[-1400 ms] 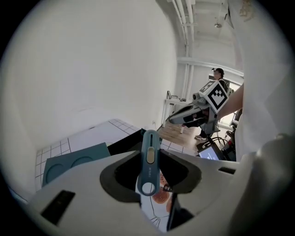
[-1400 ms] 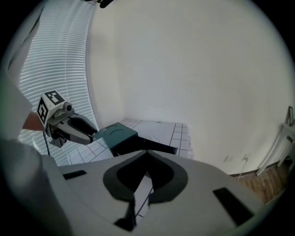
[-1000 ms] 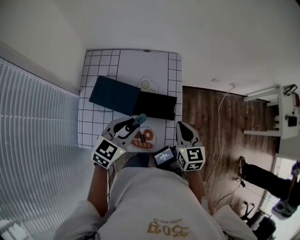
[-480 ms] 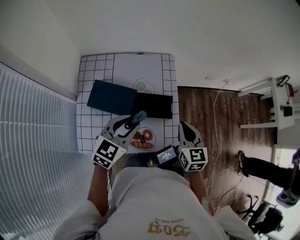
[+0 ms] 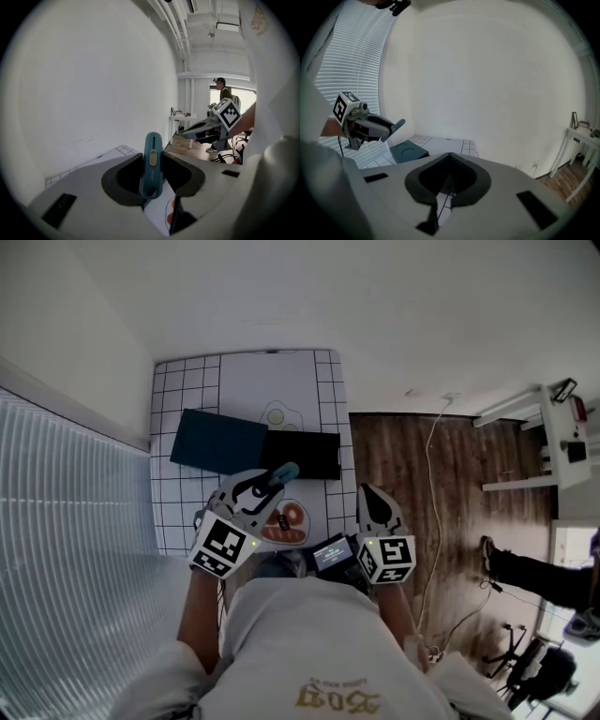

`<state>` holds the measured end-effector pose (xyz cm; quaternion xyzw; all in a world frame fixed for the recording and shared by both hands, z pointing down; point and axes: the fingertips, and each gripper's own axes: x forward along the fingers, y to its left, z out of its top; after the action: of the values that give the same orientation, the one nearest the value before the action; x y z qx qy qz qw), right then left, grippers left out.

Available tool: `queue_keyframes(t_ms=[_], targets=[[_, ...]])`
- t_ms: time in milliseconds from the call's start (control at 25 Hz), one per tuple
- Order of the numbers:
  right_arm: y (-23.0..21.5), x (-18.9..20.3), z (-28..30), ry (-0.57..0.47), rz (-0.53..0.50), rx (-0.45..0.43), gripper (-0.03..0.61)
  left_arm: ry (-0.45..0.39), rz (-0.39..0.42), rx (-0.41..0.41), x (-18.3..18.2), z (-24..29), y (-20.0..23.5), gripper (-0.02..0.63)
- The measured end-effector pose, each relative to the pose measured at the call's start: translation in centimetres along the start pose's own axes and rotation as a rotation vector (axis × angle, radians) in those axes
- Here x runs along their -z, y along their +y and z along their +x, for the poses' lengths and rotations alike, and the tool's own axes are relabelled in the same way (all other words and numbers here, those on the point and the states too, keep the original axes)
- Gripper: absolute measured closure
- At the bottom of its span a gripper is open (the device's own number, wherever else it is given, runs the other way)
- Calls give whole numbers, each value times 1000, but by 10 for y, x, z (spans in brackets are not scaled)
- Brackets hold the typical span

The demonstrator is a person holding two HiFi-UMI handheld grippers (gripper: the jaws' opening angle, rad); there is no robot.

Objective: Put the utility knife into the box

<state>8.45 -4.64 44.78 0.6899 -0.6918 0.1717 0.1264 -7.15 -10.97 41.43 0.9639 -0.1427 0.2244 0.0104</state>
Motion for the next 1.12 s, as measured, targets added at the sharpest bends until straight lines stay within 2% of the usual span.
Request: queue_keyframes(t_ms=[120,320,600,880,1120], targets=[[-5,-1,6,2,1,-7,571,29,38,0,2,9,-1,477],[-15,-9,22,-4,-5,-25,572,43,41,-5,-2,24,6,477],[-26,-19,42,-28,27,-84,571,64,29,-12,-7,48,16,477],[-44,-20,61,-7,31,-110,571,89,7,-15,-7,74,25,477],[-41,-15,79,14,23,-145,571,132,4,4,5,95,27,477]])
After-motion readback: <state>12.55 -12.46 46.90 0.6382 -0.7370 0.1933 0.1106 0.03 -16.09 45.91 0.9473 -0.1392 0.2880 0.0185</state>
